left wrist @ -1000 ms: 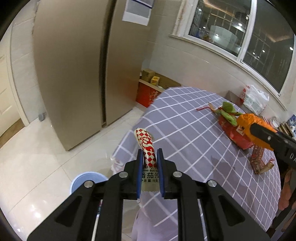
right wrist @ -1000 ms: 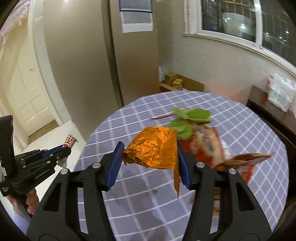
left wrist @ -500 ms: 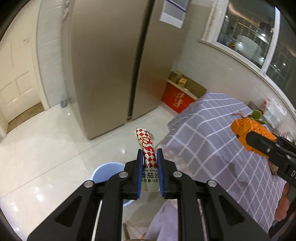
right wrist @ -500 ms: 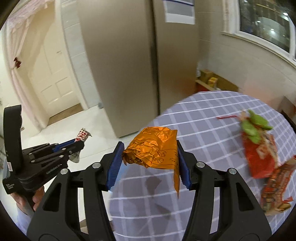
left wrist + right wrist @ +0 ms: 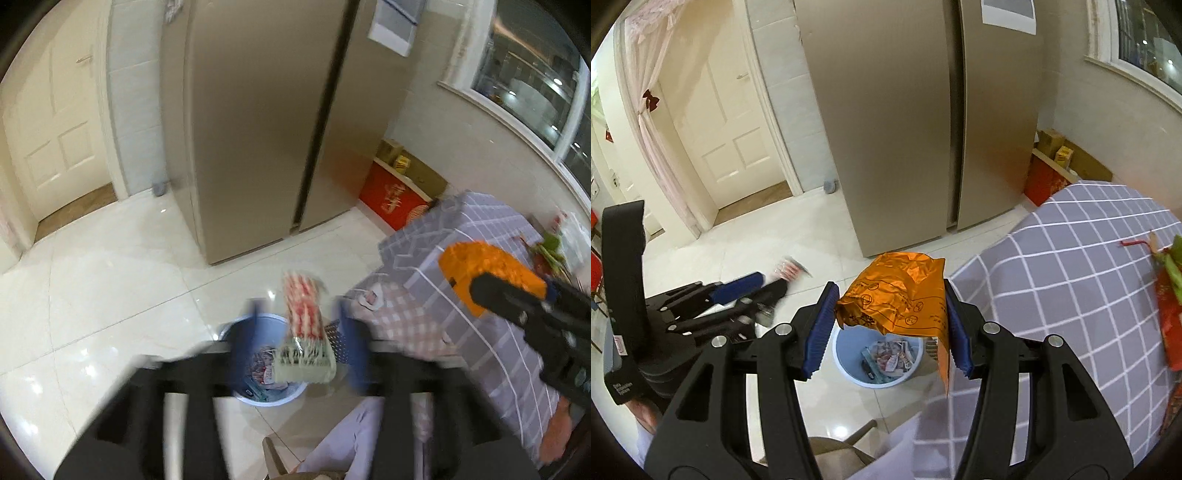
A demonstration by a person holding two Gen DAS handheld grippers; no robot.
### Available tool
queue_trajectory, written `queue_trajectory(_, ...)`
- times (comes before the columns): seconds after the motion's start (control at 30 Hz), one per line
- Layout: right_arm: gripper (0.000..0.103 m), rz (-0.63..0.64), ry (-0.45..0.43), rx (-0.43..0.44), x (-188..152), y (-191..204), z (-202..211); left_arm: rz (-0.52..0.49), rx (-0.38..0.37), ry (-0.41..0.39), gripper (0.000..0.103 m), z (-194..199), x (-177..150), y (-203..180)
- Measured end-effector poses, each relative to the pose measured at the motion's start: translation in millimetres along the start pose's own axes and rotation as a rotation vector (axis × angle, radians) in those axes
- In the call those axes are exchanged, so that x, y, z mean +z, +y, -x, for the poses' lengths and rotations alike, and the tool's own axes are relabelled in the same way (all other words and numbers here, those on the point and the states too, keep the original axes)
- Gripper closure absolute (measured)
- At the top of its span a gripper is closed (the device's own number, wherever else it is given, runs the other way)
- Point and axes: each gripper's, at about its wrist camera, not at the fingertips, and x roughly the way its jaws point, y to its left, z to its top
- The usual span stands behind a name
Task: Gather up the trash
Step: 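Carry both items over the blue bin and open both tools to drop them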
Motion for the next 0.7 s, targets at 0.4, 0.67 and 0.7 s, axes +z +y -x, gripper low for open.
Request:
queue_trajectory(0.4,0.049,-0.023,0.145,0.044,-12.6,16.0,-49.0,0.066,0.095,0.043,0.047,-6.8,-12.1,38.8)
queue_trajectory(0.67,0.016,-0.076,0.166,0.065,-1.2,29.5,-78.5,0.132,0.159,0.060,0.047,6.5,-36.5,70.2)
queue_trajectory(0.7,0.016,-0.071,0.160,0.075,1.0,30.4,-78.9,0.137,0.178,0.055,0.047,9.3,-38.0,73.4)
